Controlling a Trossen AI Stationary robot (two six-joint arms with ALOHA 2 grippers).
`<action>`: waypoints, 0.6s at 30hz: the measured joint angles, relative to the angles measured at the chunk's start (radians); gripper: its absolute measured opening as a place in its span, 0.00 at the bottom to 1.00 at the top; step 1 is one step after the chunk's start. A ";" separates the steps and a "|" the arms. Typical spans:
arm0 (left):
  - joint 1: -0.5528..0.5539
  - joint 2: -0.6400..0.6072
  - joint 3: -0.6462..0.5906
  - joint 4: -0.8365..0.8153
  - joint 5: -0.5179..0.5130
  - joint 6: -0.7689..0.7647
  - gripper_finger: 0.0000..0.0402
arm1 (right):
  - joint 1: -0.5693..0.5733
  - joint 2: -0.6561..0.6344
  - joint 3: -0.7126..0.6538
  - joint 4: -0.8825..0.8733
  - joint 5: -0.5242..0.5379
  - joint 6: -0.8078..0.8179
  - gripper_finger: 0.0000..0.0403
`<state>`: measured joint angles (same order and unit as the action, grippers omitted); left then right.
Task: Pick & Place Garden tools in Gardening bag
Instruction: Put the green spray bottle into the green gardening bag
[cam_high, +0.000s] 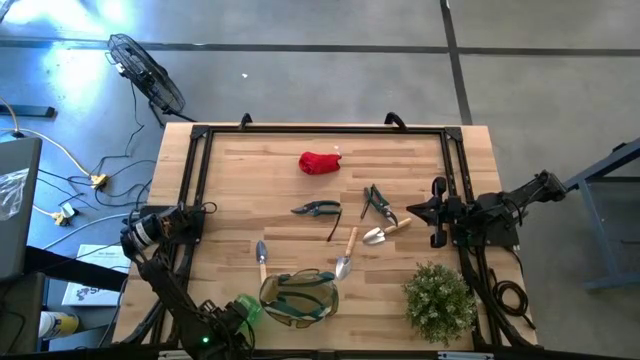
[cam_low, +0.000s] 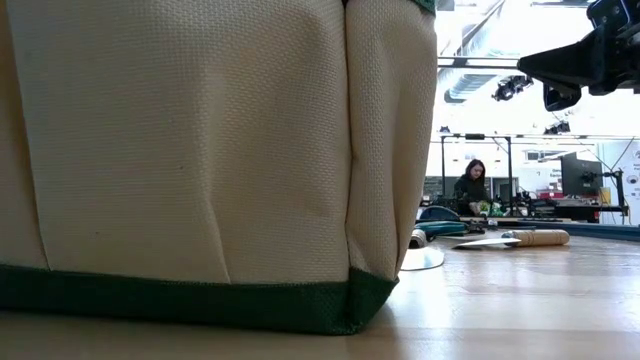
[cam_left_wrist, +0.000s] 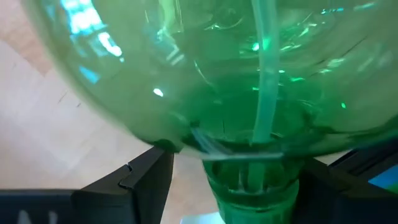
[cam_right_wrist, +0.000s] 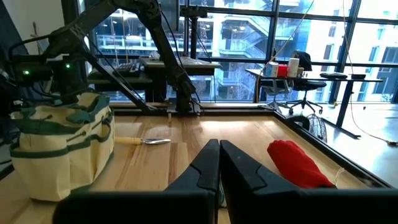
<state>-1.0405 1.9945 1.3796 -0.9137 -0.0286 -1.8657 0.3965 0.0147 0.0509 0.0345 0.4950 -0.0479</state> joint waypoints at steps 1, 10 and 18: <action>0.000 0.000 0.000 0.002 -0.003 0.000 0.58 | 0.000 0.000 0.000 0.000 0.000 0.000 0.01; 0.000 0.002 0.000 0.013 -0.001 -0.002 0.29 | 0.000 0.000 0.000 0.000 0.000 0.000 0.01; 0.000 0.009 0.145 -0.110 0.151 0.025 0.29 | 0.000 0.000 0.000 0.000 0.000 -0.001 0.01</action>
<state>-1.0408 2.0033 1.5249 -1.0233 0.1227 -1.8406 0.3965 0.0147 0.0513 0.0345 0.4950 -0.0486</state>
